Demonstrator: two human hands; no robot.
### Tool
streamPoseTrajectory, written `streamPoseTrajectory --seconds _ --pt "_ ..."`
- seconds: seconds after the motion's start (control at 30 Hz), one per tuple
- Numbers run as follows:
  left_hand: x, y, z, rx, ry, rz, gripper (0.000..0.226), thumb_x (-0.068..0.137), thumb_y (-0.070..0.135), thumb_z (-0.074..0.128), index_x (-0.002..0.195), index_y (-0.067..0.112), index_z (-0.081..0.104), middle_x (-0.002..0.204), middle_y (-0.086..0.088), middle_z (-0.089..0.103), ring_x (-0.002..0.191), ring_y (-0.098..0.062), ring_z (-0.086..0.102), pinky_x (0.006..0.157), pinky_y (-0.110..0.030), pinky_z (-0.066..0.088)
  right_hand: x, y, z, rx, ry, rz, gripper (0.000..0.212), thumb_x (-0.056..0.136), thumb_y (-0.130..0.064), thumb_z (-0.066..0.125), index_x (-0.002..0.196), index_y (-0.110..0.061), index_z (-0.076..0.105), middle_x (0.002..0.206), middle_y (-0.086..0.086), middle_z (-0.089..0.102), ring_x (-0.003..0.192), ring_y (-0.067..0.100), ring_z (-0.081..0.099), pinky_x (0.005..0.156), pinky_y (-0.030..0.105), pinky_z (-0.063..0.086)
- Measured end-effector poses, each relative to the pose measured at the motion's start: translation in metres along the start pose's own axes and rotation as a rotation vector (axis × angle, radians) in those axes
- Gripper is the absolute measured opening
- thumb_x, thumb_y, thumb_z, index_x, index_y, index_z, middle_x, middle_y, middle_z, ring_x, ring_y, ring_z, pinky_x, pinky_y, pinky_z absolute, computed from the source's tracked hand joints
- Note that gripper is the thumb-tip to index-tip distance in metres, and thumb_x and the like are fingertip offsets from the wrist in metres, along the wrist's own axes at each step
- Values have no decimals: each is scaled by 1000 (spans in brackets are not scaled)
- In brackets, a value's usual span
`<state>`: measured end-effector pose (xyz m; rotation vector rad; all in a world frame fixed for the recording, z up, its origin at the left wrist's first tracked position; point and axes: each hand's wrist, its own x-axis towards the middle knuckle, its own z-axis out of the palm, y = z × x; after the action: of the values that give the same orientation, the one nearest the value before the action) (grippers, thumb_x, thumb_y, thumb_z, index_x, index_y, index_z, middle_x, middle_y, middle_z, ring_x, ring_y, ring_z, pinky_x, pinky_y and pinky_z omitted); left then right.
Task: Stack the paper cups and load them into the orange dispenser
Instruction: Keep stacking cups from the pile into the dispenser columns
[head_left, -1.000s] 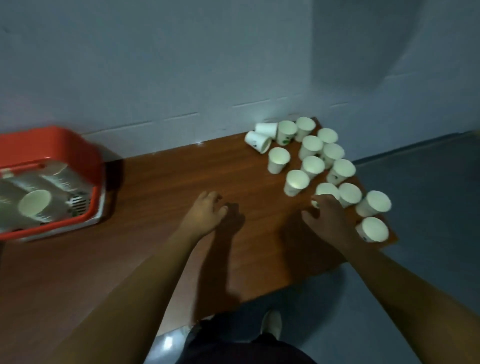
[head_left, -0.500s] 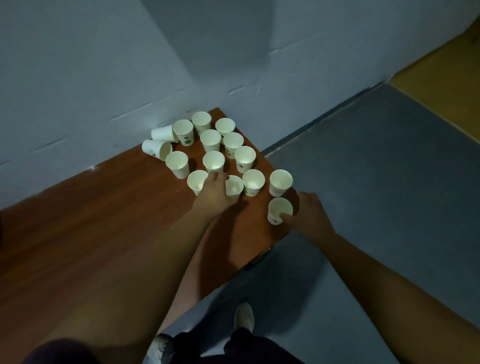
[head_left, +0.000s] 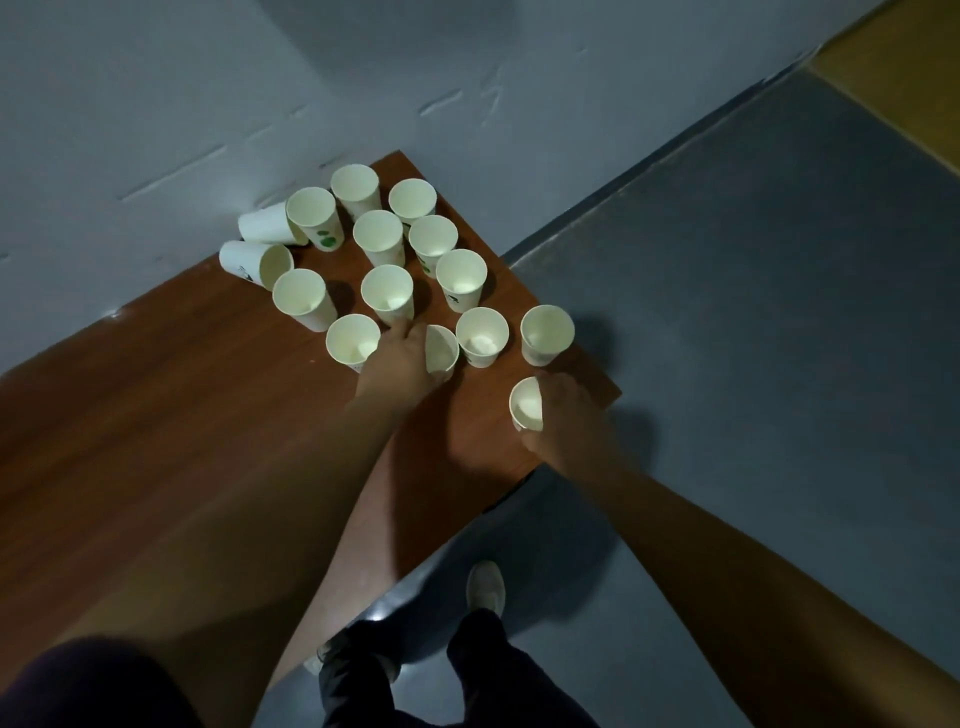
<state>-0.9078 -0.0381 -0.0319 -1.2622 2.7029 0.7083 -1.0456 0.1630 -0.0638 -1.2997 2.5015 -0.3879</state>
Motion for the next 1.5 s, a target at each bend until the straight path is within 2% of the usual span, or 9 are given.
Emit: streamPoseTrajectory --seconds 0.23,0.47,0.6,0.7,0.87,0.93,1.2,1.3,1.5 --pt "-22 -10 -3 37 -44 39 84 76 40 80 146 14 42 144 -16 40 130 -36 46 109 -48 44 7 -27 -17 127 -41 -48 79 67 -41 85 131 -21 42 126 1 55 116 19 56 97 36 50" --pt "-71 -32 -25 -114 -52 -65 83 79 54 64 146 11 42 138 -14 45 126 -36 46 103 -50 45 14 -68 -40 115 -57 -189 76 76 -45 76 138 -17 43 130 3 55 119 19 54 99 27 43" --pt "-111 -67 -62 -189 32 -153 80 83 53 59 152 20 36 137 -10 42 128 -33 44 105 -43 41 16 -118 -60 169 -57 -278 73 74 -42 78 133 -10 50 123 11 59 112 26 58 91 36 52" --pt "-148 -104 -95 -231 129 -251 70 88 44 66 149 24 40 130 -7 43 121 -29 49 99 -39 44 22 -170 -66 179 -81 -367 69 76 -46 71 133 -13 49 126 11 56 113 29 57 94 38 49" --pt "-229 -172 -148 -298 322 -422 65 83 43 68 141 23 47 124 -1 44 115 -23 50 90 -34 43 10 -269 -62 176 -197 -510 69 76 -39 76 133 -18 44 129 6 50 116 26 52 93 39 47" --pt "-270 -200 -164 -317 403 -498 63 83 42 68 140 22 49 126 -3 45 115 -23 50 91 -34 43 -1 -312 -56 144 -238 -568 74 76 -42 75 137 -18 41 134 7 47 120 27 49 95 41 45" --pt "-428 -324 -209 -412 653 -761 62 80 42 68 136 20 52 134 -10 48 122 -29 51 98 -38 41 -67 -482 -12 206 -362 -753 75 76 -37 78 139 -17 42 134 6 44 117 23 49 85 25 36" --pt "-470 -377 -222 -422 714 -815 83 65 60 53 136 17 53 134 -14 50 121 -32 52 101 -41 43 -93 -542 15 201 -379 -792 77 75 -39 79 140 -19 42 134 4 44 117 22 50 85 25 38" --pt "-498 -481 -243 -453 768 -844 75 71 48 58 139 16 50 135 -17 47 122 -34 49 100 -39 39 -126 -651 64 175 -399 -819 74 74 -41 79 136 -21 44 132 4 47 116 21 50 87 28 45"
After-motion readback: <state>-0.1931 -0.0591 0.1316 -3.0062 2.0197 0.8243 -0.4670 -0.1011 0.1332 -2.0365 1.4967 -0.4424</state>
